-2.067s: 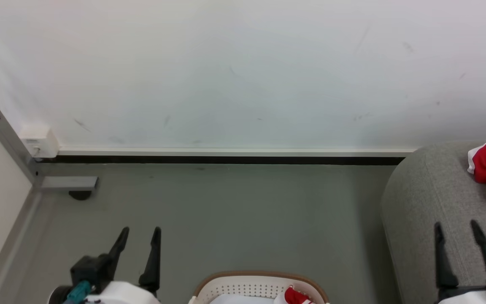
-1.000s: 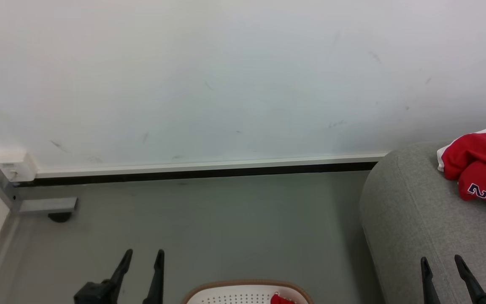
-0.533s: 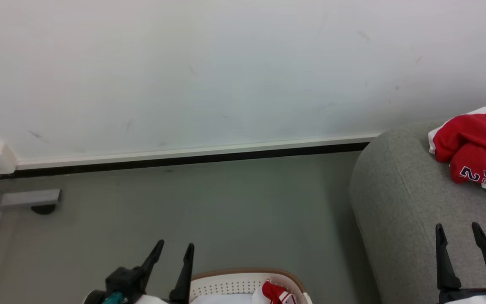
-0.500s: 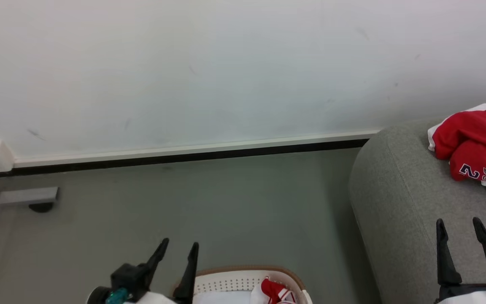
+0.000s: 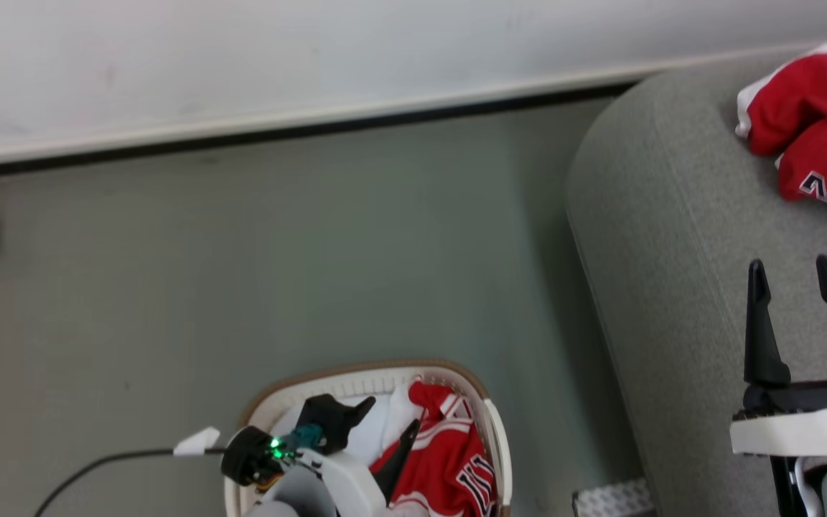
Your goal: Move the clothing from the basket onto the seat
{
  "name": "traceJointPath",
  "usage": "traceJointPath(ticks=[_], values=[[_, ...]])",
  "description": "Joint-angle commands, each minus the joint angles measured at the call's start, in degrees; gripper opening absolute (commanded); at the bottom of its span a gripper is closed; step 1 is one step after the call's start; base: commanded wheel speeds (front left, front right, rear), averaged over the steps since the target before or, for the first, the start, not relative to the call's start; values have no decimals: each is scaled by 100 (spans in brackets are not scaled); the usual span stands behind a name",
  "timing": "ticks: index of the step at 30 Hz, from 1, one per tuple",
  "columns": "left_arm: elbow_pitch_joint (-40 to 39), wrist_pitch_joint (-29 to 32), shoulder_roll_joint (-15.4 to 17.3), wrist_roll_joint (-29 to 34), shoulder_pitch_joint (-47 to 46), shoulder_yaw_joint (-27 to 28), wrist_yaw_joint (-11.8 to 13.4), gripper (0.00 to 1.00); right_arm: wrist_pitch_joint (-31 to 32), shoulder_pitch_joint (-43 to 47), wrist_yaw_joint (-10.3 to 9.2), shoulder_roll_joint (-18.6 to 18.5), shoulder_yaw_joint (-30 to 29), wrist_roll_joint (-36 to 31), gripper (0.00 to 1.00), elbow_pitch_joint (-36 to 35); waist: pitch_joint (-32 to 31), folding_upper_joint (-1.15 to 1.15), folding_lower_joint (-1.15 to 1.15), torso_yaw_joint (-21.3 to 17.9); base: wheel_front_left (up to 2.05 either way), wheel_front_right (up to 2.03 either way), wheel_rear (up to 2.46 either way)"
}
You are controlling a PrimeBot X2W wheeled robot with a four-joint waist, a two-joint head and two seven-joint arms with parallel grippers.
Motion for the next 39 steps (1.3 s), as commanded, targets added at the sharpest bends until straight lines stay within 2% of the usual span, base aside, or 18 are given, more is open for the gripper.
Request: traceJointPath(ticks=[1, 9, 19, 39], values=[[93, 110, 116, -66, -190, -93, -9, 100, -13, -179, -14, -11, 69, 49, 100, -70, 610, 0, -1, -273, 0, 0, 0], [418, 615, 449, -525, -818, -691, -12, 100, -10, -683, -14, -12, 229, 265, 100, -429, 1670, 0, -1, -607, 0, 0, 0], [578, 729, 934, -750, -1478, -1058, -13, 100, -11, -1132, -14, -10, 150, 284, 100, -917, 2794, 0, -1, -737, 0, 0, 0], [388, 811, 1146, -1308, -2334, -2112, -14, 100, -11, -2166, -15, -13, 531, -123, 100, -1035, 3825, 0, -1, -502, 0, 0, 0]])
